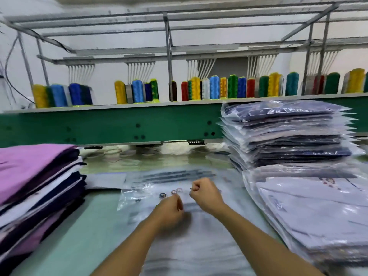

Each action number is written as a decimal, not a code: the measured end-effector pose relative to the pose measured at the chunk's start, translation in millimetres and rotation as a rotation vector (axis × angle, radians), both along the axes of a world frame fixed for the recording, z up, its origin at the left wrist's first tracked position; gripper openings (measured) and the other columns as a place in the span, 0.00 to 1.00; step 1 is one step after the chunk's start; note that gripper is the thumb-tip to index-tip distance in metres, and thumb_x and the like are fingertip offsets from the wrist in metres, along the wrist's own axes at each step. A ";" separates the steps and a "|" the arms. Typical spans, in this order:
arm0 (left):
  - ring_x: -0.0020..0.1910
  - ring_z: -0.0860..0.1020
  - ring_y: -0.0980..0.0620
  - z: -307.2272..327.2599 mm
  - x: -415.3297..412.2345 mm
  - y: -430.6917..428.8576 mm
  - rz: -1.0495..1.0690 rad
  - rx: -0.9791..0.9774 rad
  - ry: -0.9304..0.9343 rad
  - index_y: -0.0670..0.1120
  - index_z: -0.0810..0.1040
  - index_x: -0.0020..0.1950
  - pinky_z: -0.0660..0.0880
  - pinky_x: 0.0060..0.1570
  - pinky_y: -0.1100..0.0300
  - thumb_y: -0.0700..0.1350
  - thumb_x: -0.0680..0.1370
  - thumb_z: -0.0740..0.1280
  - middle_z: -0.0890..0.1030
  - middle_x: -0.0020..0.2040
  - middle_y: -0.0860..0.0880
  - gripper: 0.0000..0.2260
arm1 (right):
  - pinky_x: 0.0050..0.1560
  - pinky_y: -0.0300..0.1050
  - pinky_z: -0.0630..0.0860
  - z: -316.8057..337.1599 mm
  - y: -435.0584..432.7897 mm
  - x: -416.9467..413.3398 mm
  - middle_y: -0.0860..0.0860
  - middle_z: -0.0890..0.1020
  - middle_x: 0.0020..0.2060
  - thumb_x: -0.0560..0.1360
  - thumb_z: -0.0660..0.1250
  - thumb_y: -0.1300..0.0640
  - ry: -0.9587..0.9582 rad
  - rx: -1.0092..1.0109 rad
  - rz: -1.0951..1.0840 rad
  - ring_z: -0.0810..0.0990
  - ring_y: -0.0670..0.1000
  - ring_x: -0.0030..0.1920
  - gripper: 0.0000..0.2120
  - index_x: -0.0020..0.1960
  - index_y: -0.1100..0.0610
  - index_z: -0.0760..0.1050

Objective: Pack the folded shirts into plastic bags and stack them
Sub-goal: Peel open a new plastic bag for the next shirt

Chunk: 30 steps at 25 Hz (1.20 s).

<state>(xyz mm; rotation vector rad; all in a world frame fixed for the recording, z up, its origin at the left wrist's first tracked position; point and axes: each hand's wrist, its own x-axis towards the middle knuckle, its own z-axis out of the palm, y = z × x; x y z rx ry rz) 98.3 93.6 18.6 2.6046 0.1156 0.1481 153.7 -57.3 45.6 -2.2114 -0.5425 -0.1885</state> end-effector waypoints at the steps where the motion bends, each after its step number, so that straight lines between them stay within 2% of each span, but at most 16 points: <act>1: 0.49 0.77 0.52 -7.9 -7.1 9.8 -0.020 -0.069 -0.005 0.51 0.74 0.48 0.75 0.47 0.55 0.64 0.69 0.73 0.78 0.45 0.54 0.20 | 0.36 0.46 0.57 -9.1 10.8 -2.5 0.47 0.59 0.23 0.67 0.63 0.67 0.028 -0.009 0.018 0.60 0.51 0.31 0.19 0.27 0.53 0.56; 3: 0.52 0.74 0.54 -20.9 -14.7 30.1 -0.007 -0.037 -0.086 0.56 0.76 0.53 0.73 0.52 0.57 0.77 0.60 0.71 0.76 0.52 0.56 0.32 | 0.36 0.47 0.63 -27.1 26.9 -6.1 0.48 0.64 0.25 0.67 0.63 0.65 0.068 -0.052 0.036 0.67 0.53 0.32 0.16 0.28 0.54 0.59; 5: 0.58 0.71 0.56 -26.7 -15.0 49.7 0.000 0.007 -0.101 0.60 0.77 0.57 0.72 0.60 0.57 0.80 0.58 0.69 0.72 0.57 0.59 0.36 | 0.36 0.47 0.67 -38.6 33.7 -9.4 0.48 0.70 0.27 0.68 0.64 0.62 0.078 -0.087 0.020 0.74 0.54 0.36 0.12 0.31 0.54 0.63; 7: 0.57 0.72 0.59 -25.2 -12.4 64.7 -0.022 -0.061 -0.104 0.61 0.79 0.56 0.72 0.61 0.59 0.74 0.61 0.74 0.71 0.57 0.59 0.29 | 0.37 0.47 0.69 -42.2 33.2 -8.0 0.47 0.74 0.30 0.69 0.65 0.59 0.060 -0.028 -0.021 0.76 0.53 0.38 0.09 0.34 0.53 0.66; 9: 0.48 0.74 0.63 -23.5 -7.7 74.0 -0.035 -0.099 -0.162 0.60 0.81 0.49 0.72 0.52 0.65 0.65 0.65 0.78 0.74 0.52 0.58 0.18 | 0.41 0.48 0.70 -43.5 27.8 -3.2 0.47 0.75 0.39 0.70 0.67 0.57 0.021 0.013 -0.109 0.76 0.52 0.45 0.07 0.38 0.52 0.69; 11: 0.42 0.75 0.61 -24.0 -3.6 76.8 -0.018 -0.093 -0.241 0.57 0.80 0.42 0.73 0.46 0.62 0.58 0.68 0.79 0.77 0.45 0.55 0.11 | 0.47 0.47 0.70 -43.8 19.3 2.1 0.48 0.72 0.49 0.72 0.68 0.54 0.032 -0.028 -0.209 0.73 0.54 0.54 0.04 0.45 0.49 0.73; 12: 0.41 0.76 0.60 -24.8 -2.5 76.7 0.003 -0.085 -0.270 0.56 0.80 0.41 0.76 0.46 0.58 0.55 0.69 0.79 0.78 0.43 0.54 0.10 | 0.49 0.46 0.70 -44.8 16.1 4.7 0.49 0.72 0.50 0.73 0.68 0.52 0.066 -0.050 -0.225 0.73 0.55 0.56 0.06 0.49 0.48 0.73; 14: 0.41 0.78 0.56 -26.5 -2.0 76.5 0.041 -0.085 -0.319 0.54 0.79 0.41 0.77 0.47 0.52 0.51 0.72 0.77 0.81 0.40 0.55 0.08 | 0.48 0.47 0.73 -48.2 13.0 9.6 0.47 0.77 0.47 0.75 0.67 0.49 0.116 -0.024 -0.179 0.77 0.53 0.52 0.08 0.53 0.47 0.72; 17: 0.43 0.79 0.59 -26.8 -5.1 79.8 0.125 -0.063 -0.425 0.55 0.78 0.42 0.78 0.47 0.53 0.49 0.76 0.74 0.82 0.40 0.60 0.06 | 0.44 0.48 0.76 -50.4 15.0 10.2 0.46 0.81 0.36 0.75 0.67 0.49 0.174 0.061 -0.070 0.80 0.48 0.39 0.09 0.53 0.45 0.70; 19: 0.45 0.80 0.61 -22.7 -7.8 81.6 0.187 -0.071 -0.494 0.55 0.78 0.43 0.77 0.47 0.53 0.48 0.76 0.73 0.82 0.41 0.63 0.05 | 0.44 0.51 0.77 -50.6 15.8 9.2 0.46 0.80 0.33 0.74 0.67 0.50 0.222 0.163 -0.025 0.80 0.48 0.36 0.13 0.57 0.43 0.70; 22: 0.46 0.81 0.60 -19.4 -8.4 79.0 0.105 -0.149 -0.604 0.54 0.80 0.44 0.77 0.48 0.55 0.46 0.76 0.75 0.83 0.42 0.62 0.05 | 0.48 0.51 0.76 -50.8 15.8 8.3 0.51 0.78 0.44 0.72 0.68 0.46 0.240 0.243 -0.014 0.81 0.52 0.45 0.27 0.69 0.39 0.64; 24: 0.46 0.82 0.58 -17.2 -10.0 75.2 0.038 -0.246 -0.653 0.52 0.81 0.44 0.78 0.50 0.56 0.43 0.76 0.75 0.84 0.42 0.59 0.05 | 0.53 0.51 0.75 -50.6 16.9 8.6 0.51 0.75 0.50 0.71 0.67 0.43 0.253 0.244 -0.025 0.79 0.53 0.51 0.34 0.75 0.40 0.60; 26: 0.45 0.83 0.57 -15.1 -12.1 75.9 0.036 -0.306 -0.686 0.52 0.81 0.43 0.78 0.50 0.55 0.43 0.77 0.74 0.84 0.42 0.59 0.06 | 0.55 0.51 0.74 -50.5 17.1 9.3 0.50 0.74 0.51 0.71 0.67 0.44 0.256 0.222 -0.050 0.77 0.52 0.52 0.32 0.74 0.47 0.64; 28: 0.45 0.82 0.57 -14.6 -14.9 77.5 0.053 -0.307 -0.728 0.52 0.80 0.43 0.78 0.50 0.54 0.43 0.78 0.73 0.83 0.42 0.58 0.06 | 0.54 0.50 0.76 -48.9 16.2 8.9 0.49 0.79 0.50 0.74 0.68 0.48 0.268 0.222 -0.070 0.80 0.51 0.50 0.19 0.63 0.51 0.74; 30: 0.46 0.81 0.57 -13.2 -17.8 77.5 0.093 -0.218 -0.737 0.52 0.81 0.44 0.77 0.51 0.53 0.44 0.77 0.74 0.83 0.43 0.59 0.05 | 0.48 0.48 0.79 -46.3 15.6 5.0 0.49 0.84 0.41 0.76 0.68 0.55 0.260 0.269 -0.040 0.82 0.49 0.43 0.04 0.49 0.52 0.81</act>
